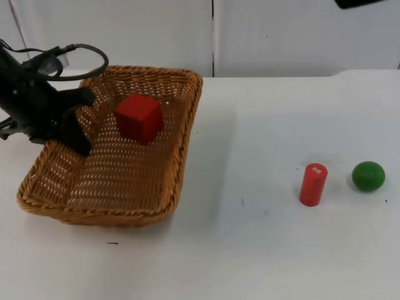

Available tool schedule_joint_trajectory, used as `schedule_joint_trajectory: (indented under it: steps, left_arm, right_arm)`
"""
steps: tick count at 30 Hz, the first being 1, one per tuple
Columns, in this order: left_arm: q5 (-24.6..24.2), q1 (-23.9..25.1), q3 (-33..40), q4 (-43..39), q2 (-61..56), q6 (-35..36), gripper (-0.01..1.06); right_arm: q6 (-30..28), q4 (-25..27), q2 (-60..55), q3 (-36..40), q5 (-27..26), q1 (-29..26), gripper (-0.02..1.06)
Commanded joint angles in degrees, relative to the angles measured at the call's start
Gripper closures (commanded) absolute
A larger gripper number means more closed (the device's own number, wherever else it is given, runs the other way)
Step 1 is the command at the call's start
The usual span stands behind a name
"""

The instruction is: Pick up the basket with the left hand and place the object to the left of the red cylinder into the basket with the right hand.

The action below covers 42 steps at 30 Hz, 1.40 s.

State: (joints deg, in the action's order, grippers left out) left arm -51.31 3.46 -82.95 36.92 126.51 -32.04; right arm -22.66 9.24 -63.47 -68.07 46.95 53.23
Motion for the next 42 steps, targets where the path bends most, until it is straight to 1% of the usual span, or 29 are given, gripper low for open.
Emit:
schedule_joint_trajectory:
  steps: [1,7,27,29,33,42]
  left_arm:
    - [-1.28,0.00,-2.11,1.34,0.41,-0.39,1.05]
    - [-1.84,0.00,-3.04,-0.67,2.60,-0.39,1.05]
    - [-0.90,0.00,-3.04,-0.31,3.28,-0.45,1.05]
    - [-1.92,0.00,-3.04,-0.06,3.28,-0.47,1.05]
    - [-2.49,0.00,-3.04,0.33,3.28,-0.47,1.05]
    - [-2.50,0.00,-3.04,1.21,3.28,0.19,1.05]
  right_arm:
    - [0.23,-0.04,0.32,0.26,0.38,-0.20,0.10]
    - [0.23,-0.04,0.32,0.26,0.60,-0.20,0.10]
    - [0.34,-0.17,0.32,0.26,0.38,-0.20,0.10]
    - [0.34,-0.17,0.32,0.26,0.38,-0.20,0.10]
    - [0.34,-0.17,0.32,0.26,0.27,-0.20,0.10]
    - [0.34,-0.17,0.32,0.26,0.27,-0.20,0.10]
